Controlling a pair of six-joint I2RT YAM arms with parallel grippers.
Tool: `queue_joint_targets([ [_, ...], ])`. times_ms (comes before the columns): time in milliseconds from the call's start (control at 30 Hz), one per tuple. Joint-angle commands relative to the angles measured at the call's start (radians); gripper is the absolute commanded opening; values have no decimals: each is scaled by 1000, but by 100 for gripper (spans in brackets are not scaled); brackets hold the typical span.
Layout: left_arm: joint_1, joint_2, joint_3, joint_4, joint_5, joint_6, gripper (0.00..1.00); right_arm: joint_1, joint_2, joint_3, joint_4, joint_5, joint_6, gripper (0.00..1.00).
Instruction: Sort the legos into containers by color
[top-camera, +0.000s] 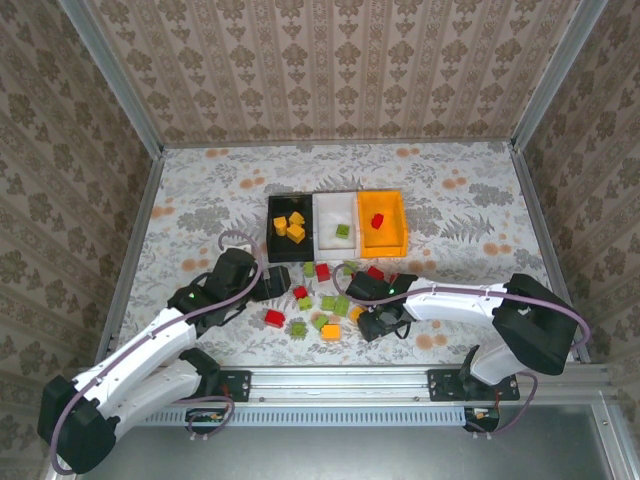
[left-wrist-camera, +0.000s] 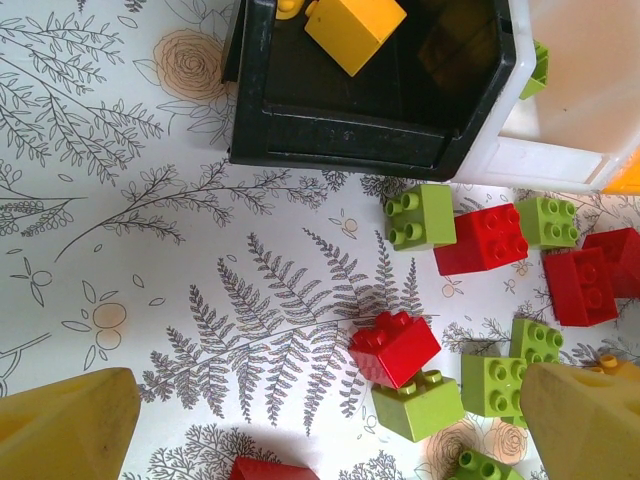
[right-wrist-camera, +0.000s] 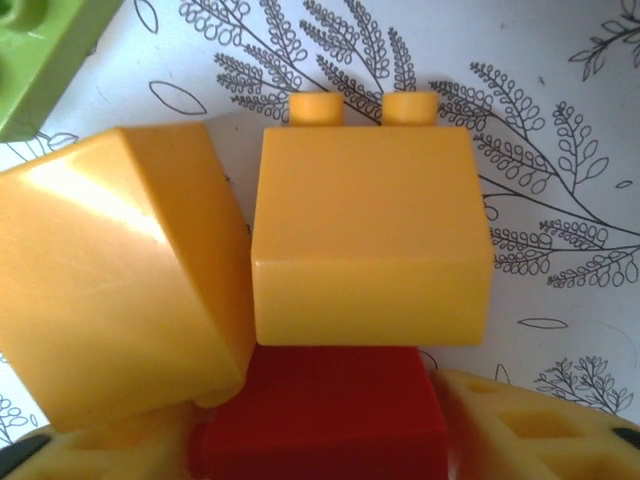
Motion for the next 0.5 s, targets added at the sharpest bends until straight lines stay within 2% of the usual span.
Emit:
queue_joint_targets([
  [0,10,-7,-8,-22,-5,-21,100,8,-1,16,19,-8,-16,49],
  [133,10,-5,-8,-20,-3,-22,100,8,-52,1,-11,-5,-5,41],
  [300,13,-4,-5,-20,0,-24,100,6,-173,7,-85,20,18,38],
  [467,14,-5,-3,-16,2,-25,100,-32,-275,88,-175,67,12,37],
])
